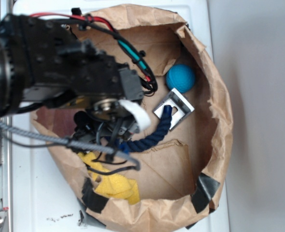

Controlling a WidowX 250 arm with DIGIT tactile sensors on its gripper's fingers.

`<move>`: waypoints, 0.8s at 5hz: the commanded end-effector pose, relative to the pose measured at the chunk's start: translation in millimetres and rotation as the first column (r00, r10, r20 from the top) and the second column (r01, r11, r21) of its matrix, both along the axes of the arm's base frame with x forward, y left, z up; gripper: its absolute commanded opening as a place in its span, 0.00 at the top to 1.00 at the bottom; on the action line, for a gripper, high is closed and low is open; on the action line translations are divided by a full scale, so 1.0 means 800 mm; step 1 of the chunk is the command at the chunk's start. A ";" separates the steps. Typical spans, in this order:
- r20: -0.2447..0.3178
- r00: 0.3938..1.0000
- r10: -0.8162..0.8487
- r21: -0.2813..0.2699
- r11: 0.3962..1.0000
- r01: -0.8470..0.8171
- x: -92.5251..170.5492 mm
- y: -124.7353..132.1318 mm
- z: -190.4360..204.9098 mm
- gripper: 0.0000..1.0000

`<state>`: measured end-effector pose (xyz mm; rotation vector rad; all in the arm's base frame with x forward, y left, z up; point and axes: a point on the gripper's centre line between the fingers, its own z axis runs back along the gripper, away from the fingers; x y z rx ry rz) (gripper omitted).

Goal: Grab the blue rope.

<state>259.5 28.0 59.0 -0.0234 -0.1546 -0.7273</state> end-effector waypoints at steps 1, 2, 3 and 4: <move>0.054 0.998 0.014 0.041 0.999 -0.016 0.014 0.017 -0.007 0.00; 0.042 0.999 0.011 0.044 0.999 -0.013 0.017 0.012 -0.022 0.00; 0.026 1.000 0.005 0.068 0.998 -0.007 0.022 0.007 -0.032 0.00; 0.013 1.000 0.008 0.069 0.998 -0.009 0.025 0.006 -0.035 0.00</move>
